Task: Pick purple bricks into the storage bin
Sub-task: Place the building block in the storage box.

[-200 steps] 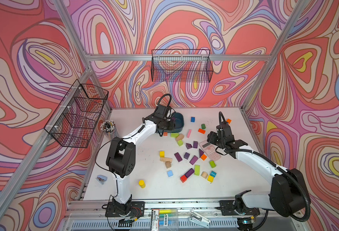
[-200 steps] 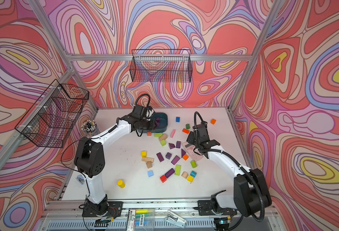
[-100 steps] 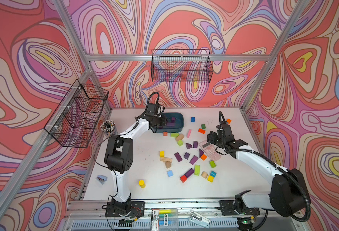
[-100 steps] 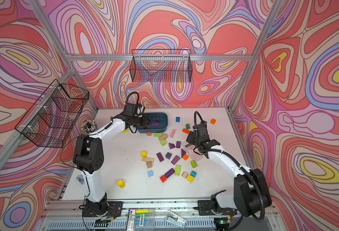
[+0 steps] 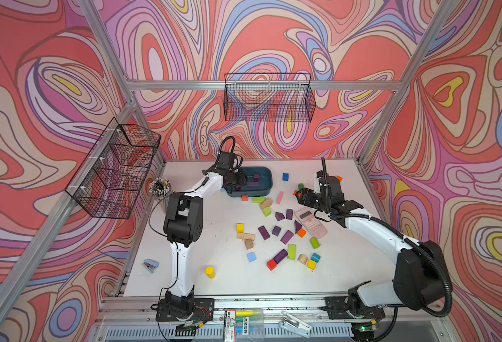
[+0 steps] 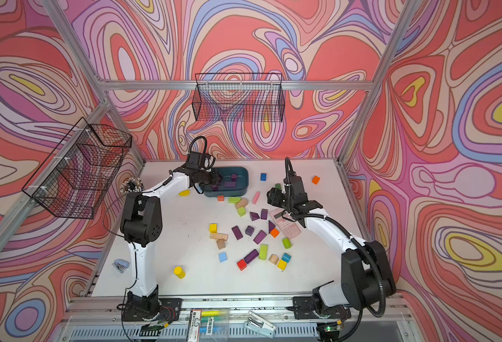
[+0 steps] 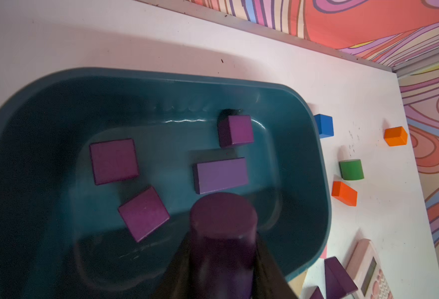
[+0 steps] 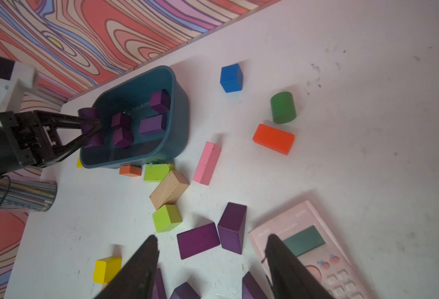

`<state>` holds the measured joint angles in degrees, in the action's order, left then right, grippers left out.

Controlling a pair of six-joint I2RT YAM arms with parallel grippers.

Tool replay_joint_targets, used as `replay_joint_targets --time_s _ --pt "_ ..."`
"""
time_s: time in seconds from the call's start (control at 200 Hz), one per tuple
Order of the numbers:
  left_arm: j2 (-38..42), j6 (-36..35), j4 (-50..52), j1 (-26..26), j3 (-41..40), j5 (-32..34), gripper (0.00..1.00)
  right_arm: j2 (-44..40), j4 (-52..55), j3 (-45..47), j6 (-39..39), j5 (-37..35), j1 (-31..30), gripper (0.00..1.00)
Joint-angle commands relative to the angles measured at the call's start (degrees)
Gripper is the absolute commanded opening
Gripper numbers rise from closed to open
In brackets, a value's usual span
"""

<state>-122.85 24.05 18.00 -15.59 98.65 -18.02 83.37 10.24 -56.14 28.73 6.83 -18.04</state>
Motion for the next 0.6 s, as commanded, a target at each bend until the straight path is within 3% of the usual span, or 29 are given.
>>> replay_joint_targets --time_s 0.0,0.336,0.596 --pt "-2.1 0.0 0.7 0.5 2.5 -0.7 0.26 4.1 -2.5 -4.0 -1.8 4.7 -0.7 0.69" --pt "-5.1 0.5 1.9 0.6 4.2 -1.3 0.26 14.9 -3.1 -13.2 -3.0 7.1 -2.9 0.7" --pt "-7.3 0.8 2.9 0.5 6.0 -1.8 0.29 17.7 -1.9 -16.2 -3.4 7.4 -4.3 0.7"
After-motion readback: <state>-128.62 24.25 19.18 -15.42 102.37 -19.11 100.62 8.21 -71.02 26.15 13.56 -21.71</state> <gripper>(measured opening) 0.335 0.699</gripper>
